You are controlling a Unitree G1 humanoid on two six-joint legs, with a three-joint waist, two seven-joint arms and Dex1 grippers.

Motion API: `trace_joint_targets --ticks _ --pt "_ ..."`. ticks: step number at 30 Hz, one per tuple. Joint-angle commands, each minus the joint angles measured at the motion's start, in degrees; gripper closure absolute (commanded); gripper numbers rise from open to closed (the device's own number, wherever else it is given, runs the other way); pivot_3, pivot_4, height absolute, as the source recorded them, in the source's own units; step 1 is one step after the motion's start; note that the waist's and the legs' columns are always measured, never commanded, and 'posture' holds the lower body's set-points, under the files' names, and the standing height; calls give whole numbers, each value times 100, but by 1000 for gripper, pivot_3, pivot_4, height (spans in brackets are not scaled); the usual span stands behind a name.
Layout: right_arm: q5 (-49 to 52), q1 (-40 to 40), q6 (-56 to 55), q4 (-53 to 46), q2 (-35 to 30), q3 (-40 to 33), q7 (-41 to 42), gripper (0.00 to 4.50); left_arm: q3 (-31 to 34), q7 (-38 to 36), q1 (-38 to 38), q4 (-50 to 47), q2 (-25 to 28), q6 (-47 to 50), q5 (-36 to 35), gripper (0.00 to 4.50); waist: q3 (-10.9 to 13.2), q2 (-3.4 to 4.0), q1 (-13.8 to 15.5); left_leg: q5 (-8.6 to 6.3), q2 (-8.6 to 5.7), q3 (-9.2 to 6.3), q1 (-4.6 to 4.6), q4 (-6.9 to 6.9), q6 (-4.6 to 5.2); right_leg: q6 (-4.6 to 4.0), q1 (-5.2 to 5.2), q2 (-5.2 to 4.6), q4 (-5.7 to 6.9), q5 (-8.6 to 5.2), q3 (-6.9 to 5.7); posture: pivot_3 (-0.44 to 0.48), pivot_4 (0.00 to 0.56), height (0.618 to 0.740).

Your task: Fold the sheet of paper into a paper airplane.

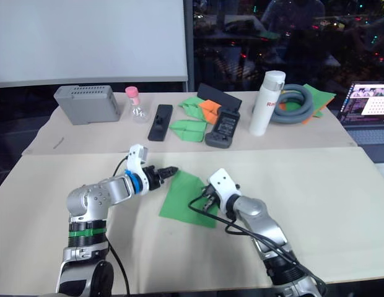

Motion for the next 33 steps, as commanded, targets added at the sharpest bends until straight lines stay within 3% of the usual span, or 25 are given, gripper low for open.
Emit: trace_joint_targets --ticks 1,4,7,11,18,28,33 --pt "-120 218 196 242 -49 150 8 4500 -144 -20 19 -34 59 -145 6 2372 0 0 13 0 0 0 0 0 0 0 0 0 -1 0 0 0 150 740" --pt "-143 247 164 256 -72 142 -2 4500 -67 125 49 59 -6 -206 -12 2372 0 0 23 0 0 0 0 0 0 0 0 0 -6 0 0 0 150 740" --pt "-164 250 143 281 -91 135 -10 4500 -6 157 27 64 -52 -340 -80 3124 0 0 32 0 0 0 0 -1 0 0 0 0 -9 0 1 0 150 740" --pt "-170 230 125 312 -110 125 -10 4500 -198 16 48 -91 43 -655 -33 4459 0 0 40 0 -1 0 0 -1 0 0 1 0 -11 0 1 0 150 740" --pt "-188 189 94 325 -152 167 24 4500 -1176 -522 287 -558 618 -985 206 4459 0 1 44 0 0 0 0 -8 0 0 8 0 -35 0 4 0 150 740" --pt "-198 169 83 352 -164 151 4 4500 -1426 -794 313 -701 700 -1042 122 4459 0 1 53 0 0 0 0 -9 0 0 8 0 -42 0 5 0 150 740" --pt "-199 157 83 348 -142 143 -29 4500 -1947 -877 361 -541 956 -1399 615 4459 0 1 54 0 -1 0 0 -10 0 0 8 1 -43 0 6 0 150 740"
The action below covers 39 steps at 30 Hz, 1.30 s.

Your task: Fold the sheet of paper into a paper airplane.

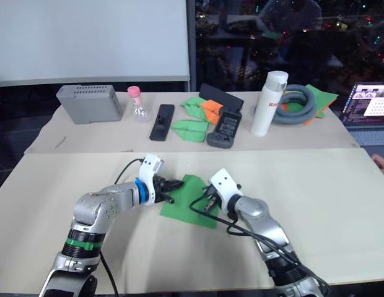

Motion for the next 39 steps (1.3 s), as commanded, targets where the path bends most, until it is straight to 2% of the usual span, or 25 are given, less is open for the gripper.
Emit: trace_joint_targets --ticks 1,7,10,14,24,31,39 --pt "-187 140 133 361 -52 134 -34 4500 -355 -52 -4 -2 87 -380 332 4459 0 0 2 0 0 0 0 -1 0 0 1 0 -1 0 1 0 150 740" --pt "-197 142 132 319 -56 99 -63 4500 -779 -112 43 15 74 -1027 782 4459 0 0 5 0 -1 0 0 0 0 0 1 0 -2 0 2 0 150 740" --pt "-201 165 140 288 -55 92 -69 4500 -1412 -372 112 -74 327 -1646 1317 4459 0 0 11 0 -1 0 0 -1 0 0 2 0 -4 0 4 0 150 740" --pt "-197 194 159 238 -59 76 -76 4500 -1801 -615 175 -132 473 -2164 1669 4459 1 1 24 0 -2 0 0 -2 0 0 1 0 -5 0 7 0 150 740" --pt "-187 181 148 13 -91 65 -37 4500 -2918 -936 -61 301 1004 -3360 3410 4459 2 3 41 -2 -4 0 0 -4 3 0 1 0 -7 0 8 0 150 740" --pt "129 -272 51 -260 -175 -278 280 4500 -2866 -1044 11 372 868 -3285 3730 4459 5 6 83 -3 -9 0 -2 -1 7 0 1 0 -5 0 8 0 150 740" --pt "427 -1028 -49 433 63 -460 563 4500 -2685 -1085 129 274 688 -2972 3832 4459 8 9 107 -3 -9 0 -5 0 7 0 -1 0 -3 0 7 0 150 740"
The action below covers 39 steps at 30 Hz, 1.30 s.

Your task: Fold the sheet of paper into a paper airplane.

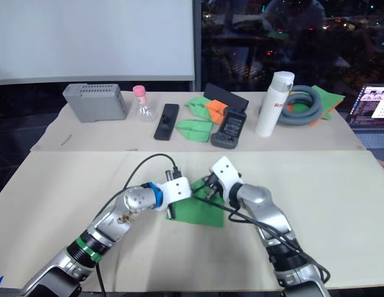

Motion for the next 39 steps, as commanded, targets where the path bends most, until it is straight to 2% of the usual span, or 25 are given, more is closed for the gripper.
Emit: trace_joint_targets --ticks 1,10,16,20,24,27,31,34,39 --pt "119 -269 -127 251 32 -94 151 4500 -116 -126 177 101 -63 325 89 4459 0 0 1 0 0 0 0 0 0 0 0 0 -1 0 0 0 150 740" --pt "-69 -319 -312 904 9 254 544 4500 112 -165 241 -191 -225 689 -16 4459 1 2 -14 0 1 0 -6 0 0 0 -7 0 0 0 0 0 150 740" --pt "-187 -270 -432 1052 73 388 594 4500 350 -303 269 -455 -248 927 -218 2659 1 2 -74 0 3 0 -7 -4 -1 0 -8 0 0 0 -2 0 150 740" --pt "-311 -291 -538 1204 45 464 600 4500 850 -551 265 -928 -167 1444 -702 1320 2 3 -105 0 4 0 -7 -6 -1 0 -10 0 0 0 -2 0 150 740" --pt "-368 -324 -606 1346 47 515 623 4500 1668 -920 347 -1497 35 2250 -1595 16 9 9 -128 2 10 0 -18 -6 -3 0 -25 5 2 0 -1 0 150 740" --pt "-388 -357 -646 1418 73 522 631 4500 2121 -833 356 -1544 184 2359 -1853 16 9 9 -134 3 11 0 -21 -5 -6 0 -30 8 3 0 -1 0 150 740" --pt "-417 -369 -687 1482 114 550 625 4500 2803 -472 210 -1252 1 2543 -2258 16 9 9 -133 4 12 0 -20 -4 -7 0 -29 8 2 0 -2 0 150 740" --pt "-432 -357 -707 1508 148 575 610 4500 2886 -369 139 -1019 -113 2469 -2398 850 9 9 -134 4 11 0 -20 -2 -8 0 -28 8 2 0 -2 0 150 740" --pt "-480 -379 -743 1586 196 614 564 4500 2205 -284 24 -366 -273 2000 -2155 2562 9 9 -134 4 10 0 -19 -2 -8 0 -25 8 3 1 -2 0 150 740"
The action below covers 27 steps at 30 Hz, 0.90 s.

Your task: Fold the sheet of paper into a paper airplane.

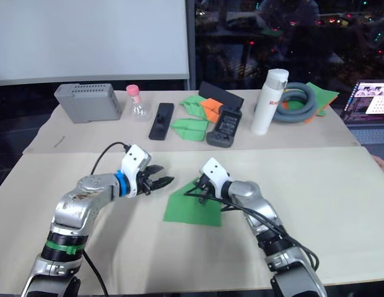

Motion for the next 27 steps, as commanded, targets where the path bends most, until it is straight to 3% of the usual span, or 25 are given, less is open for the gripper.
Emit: trace_joint_targets --ticks 1,6,11,18,27 --pt "-173 75 28 219 49 158 -56 4500 -396 70 -136 316 -164 -384 109 2915 0 0 -1 0 0 0 0 0 0 0 0 0 0 0 0 0 150 740" --pt "-203 126 37 191 61 142 -113 4500 -553 300 -134 906 -495 -513 122 4452 0 0 -18 1 1 0 0 -1 -2 0 -3 1 2 0 0 0 150 740" --pt "-203 191 82 79 66 99 -155 4500 -655 364 64 1123 -499 -445 146 4452 -1 1 -14 1 1 0 4 1 -2 0 2 0 3 0 1 0 150 740" --pt "-89 338 3 -105 219 45 -186 4500 -718 301 605 594 -188 -24 39 4452 -4 5 -15 0 1 0 25 -9 -1 0 17 0 1 0 5 0 150 740" --pt "-359 212 1 164 526 345 -300 4500 -670 303 675 382 -83 113 -133 4452 -5 6 -75 0 1 0 38 -20 -1 0 13 11 1 0 34 0 150 740"
